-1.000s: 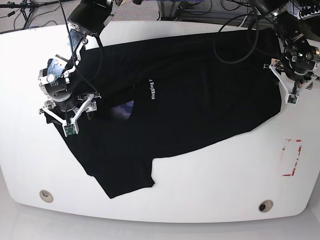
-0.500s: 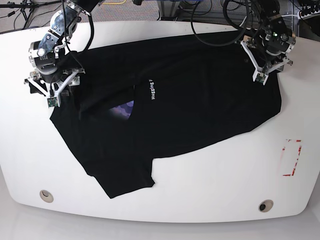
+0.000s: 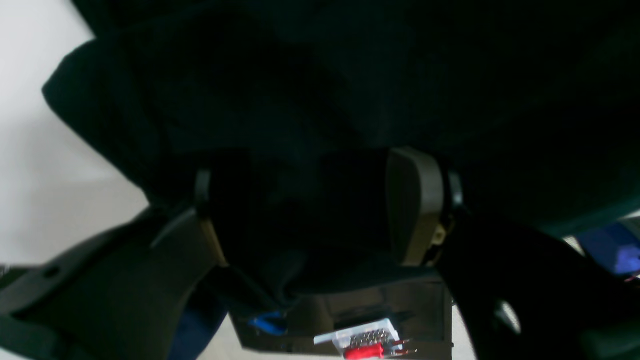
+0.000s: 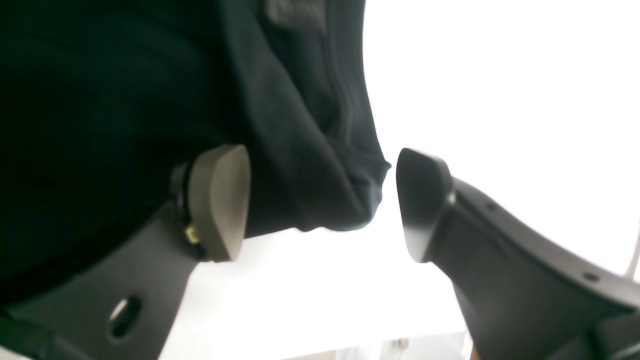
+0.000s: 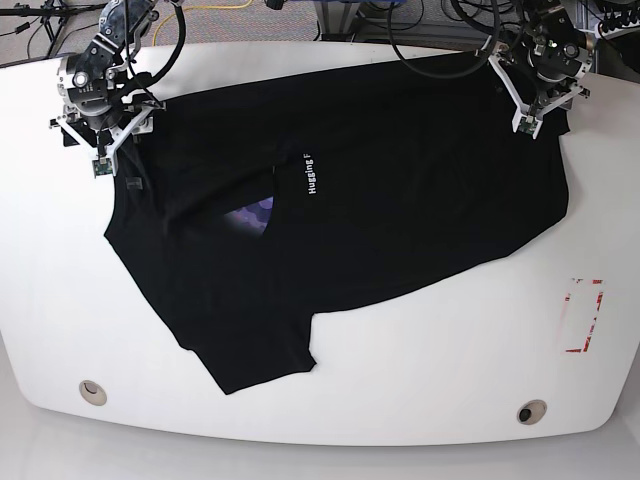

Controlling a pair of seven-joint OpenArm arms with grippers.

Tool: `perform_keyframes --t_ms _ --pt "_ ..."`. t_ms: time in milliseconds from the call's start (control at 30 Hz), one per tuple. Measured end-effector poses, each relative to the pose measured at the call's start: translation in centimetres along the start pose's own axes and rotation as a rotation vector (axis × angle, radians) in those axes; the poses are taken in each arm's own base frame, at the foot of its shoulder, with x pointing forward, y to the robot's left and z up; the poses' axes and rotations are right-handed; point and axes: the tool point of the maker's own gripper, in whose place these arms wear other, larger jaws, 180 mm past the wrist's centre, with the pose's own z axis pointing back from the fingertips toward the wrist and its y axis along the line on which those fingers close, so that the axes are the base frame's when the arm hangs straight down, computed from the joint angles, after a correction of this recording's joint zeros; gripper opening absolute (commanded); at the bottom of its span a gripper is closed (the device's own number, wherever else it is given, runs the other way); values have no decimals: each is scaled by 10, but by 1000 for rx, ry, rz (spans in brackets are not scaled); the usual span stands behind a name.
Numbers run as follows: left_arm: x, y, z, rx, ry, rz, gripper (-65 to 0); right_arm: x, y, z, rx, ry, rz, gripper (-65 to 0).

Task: Fold the T-shirt properly
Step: 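Regrasp the shirt edge with both grippers and pull it taut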

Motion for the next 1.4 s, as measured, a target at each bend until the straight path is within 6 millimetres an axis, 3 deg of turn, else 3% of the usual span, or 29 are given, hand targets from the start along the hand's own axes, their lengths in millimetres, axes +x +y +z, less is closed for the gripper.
perform_keyframes --t_ms 167,267,433,533,733,933,1200,1400 --pt "1 14 2 29 3 -39 -271 -16 10 -15 49 44 -22 -225" --pt "1 21 3 45 9 -49 -271 -13 14 -22 66 10 -35 -225" --pt "3 24 3 47 4 -62 -271 -6 5 -33 80 -37 -58 -225" --pt "11 36 4 73 -5 -79 -271 -6 -11 -37 61 -30 -63 -225" --pt "17 60 2 114 -5 -105 -271 -16 -47 -33 -12 21 -32 -225" --pt "34 65 -6 99 -81 -104 -271 -15 -71 -29 -57 32 4 -225" --pt "24 66 -14 84 -51 -101 -271 -12 -70 -29 -56 27 6 -225" --pt "44 65 -2 107 -110 -131 -271 -6 -67 -23 -65 2 4 -225"
